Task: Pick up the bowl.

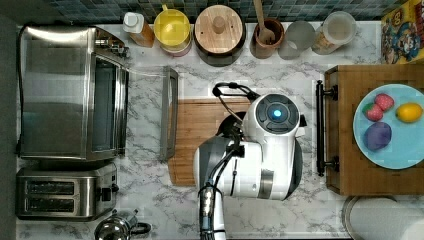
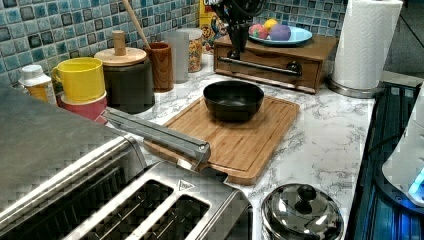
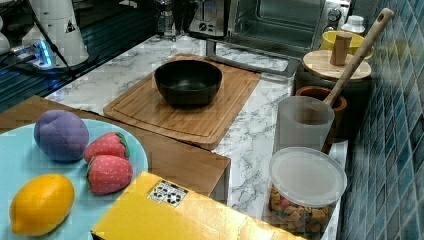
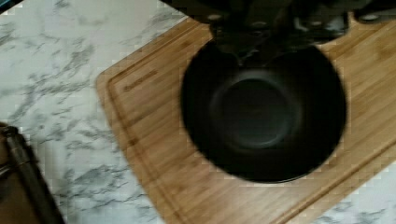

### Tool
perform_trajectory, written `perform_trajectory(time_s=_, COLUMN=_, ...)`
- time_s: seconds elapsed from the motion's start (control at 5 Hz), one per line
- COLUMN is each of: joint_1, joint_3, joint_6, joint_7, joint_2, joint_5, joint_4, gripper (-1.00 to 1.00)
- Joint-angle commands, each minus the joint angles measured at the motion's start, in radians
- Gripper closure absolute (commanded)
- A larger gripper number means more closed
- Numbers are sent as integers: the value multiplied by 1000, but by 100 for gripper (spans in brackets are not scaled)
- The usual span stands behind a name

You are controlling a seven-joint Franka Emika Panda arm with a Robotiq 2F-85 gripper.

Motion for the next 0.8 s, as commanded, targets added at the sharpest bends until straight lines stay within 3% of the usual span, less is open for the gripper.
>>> perform_trajectory(time_s=0.2, joint_1=-50, joint_3=-16, joint_6=55, joint_7=20, joint_2=-75, joint_5=-79, joint_4=-140, gripper=0)
perform_trajectory(time_s=0.8, joint_1=-100, joint_3=-39, joint_6=274, joint_7=90, joint_2=-89, joint_5=-65, joint_4=-289, gripper=0)
